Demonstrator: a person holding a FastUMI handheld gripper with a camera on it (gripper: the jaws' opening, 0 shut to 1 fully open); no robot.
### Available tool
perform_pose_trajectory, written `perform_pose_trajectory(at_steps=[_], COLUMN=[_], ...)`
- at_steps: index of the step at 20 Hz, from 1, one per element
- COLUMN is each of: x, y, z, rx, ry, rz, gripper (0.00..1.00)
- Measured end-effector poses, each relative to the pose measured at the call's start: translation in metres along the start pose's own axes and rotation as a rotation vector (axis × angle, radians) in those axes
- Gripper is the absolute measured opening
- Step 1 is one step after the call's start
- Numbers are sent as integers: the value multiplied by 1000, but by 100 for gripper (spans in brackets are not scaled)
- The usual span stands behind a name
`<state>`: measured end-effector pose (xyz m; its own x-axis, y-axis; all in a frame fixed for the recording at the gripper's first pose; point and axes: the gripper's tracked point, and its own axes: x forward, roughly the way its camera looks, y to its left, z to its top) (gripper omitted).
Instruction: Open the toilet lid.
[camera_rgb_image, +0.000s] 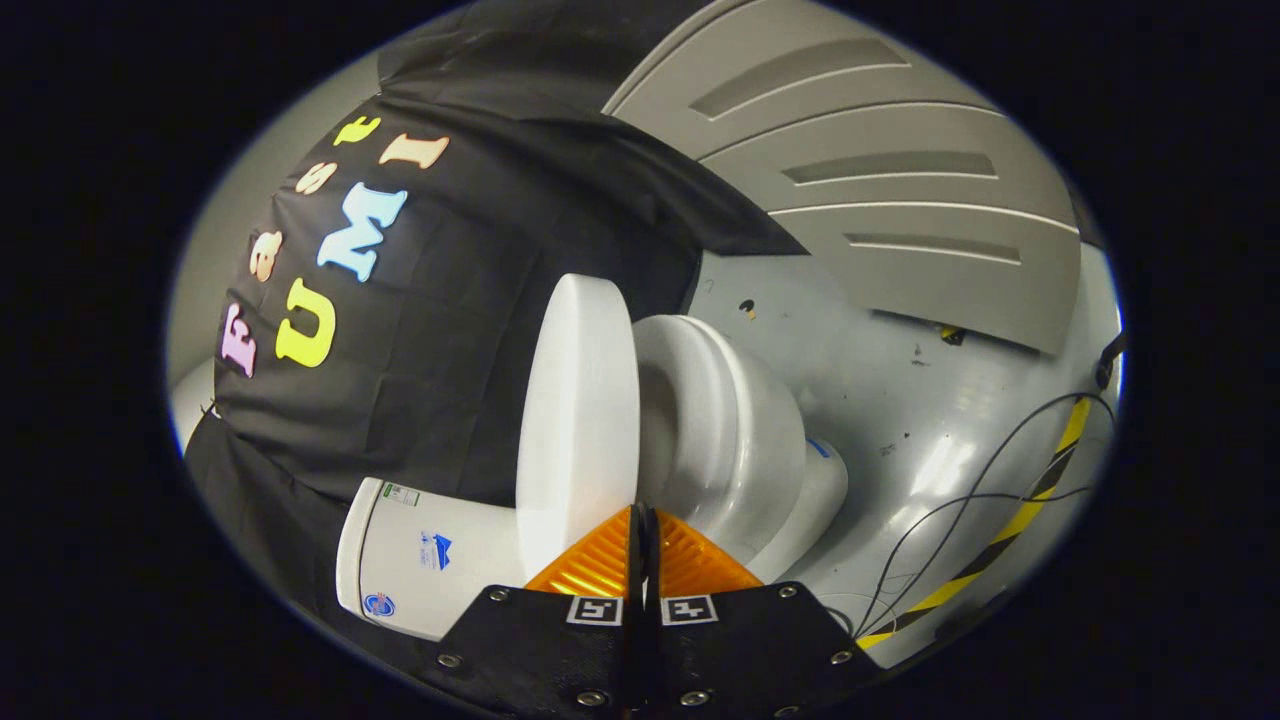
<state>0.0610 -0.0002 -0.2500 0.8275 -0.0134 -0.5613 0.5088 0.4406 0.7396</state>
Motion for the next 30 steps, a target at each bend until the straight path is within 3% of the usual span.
perform_pose_trajectory(at_steps=[7,30], x=[-18,-54], y=[34,144], z=[7,-5], rx=[-87,-581], ry=[-31,-117], rz=[20,-12], gripper=[0,0])
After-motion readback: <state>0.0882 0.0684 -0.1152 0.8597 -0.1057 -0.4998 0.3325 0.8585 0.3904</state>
